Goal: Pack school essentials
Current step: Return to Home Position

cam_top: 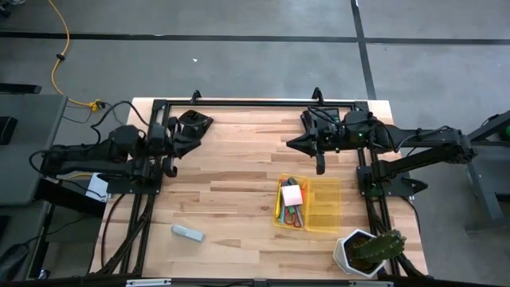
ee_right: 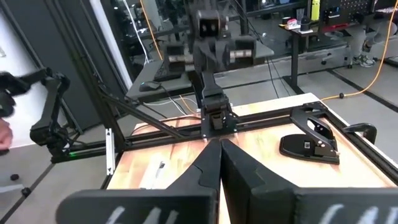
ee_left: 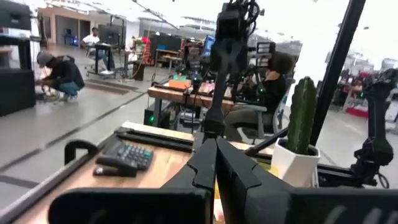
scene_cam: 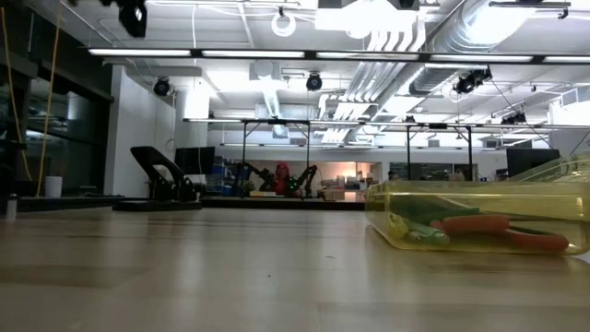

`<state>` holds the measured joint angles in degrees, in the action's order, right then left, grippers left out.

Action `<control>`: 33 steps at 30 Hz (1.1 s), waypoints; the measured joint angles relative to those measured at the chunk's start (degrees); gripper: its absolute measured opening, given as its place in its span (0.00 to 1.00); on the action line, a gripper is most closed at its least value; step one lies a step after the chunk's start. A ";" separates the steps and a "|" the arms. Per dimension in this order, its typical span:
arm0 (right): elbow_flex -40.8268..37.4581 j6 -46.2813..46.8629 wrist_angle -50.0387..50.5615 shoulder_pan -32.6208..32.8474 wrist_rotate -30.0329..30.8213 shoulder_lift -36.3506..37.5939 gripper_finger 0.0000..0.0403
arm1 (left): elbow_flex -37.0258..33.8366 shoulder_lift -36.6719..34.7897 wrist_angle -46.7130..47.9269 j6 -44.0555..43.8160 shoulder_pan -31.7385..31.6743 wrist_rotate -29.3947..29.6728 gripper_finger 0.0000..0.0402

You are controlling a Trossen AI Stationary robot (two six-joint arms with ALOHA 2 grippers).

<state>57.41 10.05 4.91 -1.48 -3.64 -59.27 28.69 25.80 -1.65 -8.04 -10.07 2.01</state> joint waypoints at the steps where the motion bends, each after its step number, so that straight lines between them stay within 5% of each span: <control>1: 0.00 -0.01 0.00 0.00 0.00 0.00 0.00 | -2.18 -1.50 -1.11 -0.88 0.02 0.04 0.00; 9: 0.00 0.53 2.35 0.00 -0.04 0.00 0.00 | -16.11 -13.47 -2.80 -5.30 0.05 0.97 0.00; 22: 0.00 7.11 3.76 0.00 -0.04 0.00 0.00 | -27.51 -24.07 -3.97 -9.39 1.81 3.56 0.00; 33: 0.00 10.94 3.67 0.02 0.08 0.00 0.00 | -28.01 -24.02 -0.17 -1.70 4.11 7.72 0.00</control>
<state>57.41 20.99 8.58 -1.45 -3.56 -59.27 0.69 1.77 -1.82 -9.74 -5.96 9.73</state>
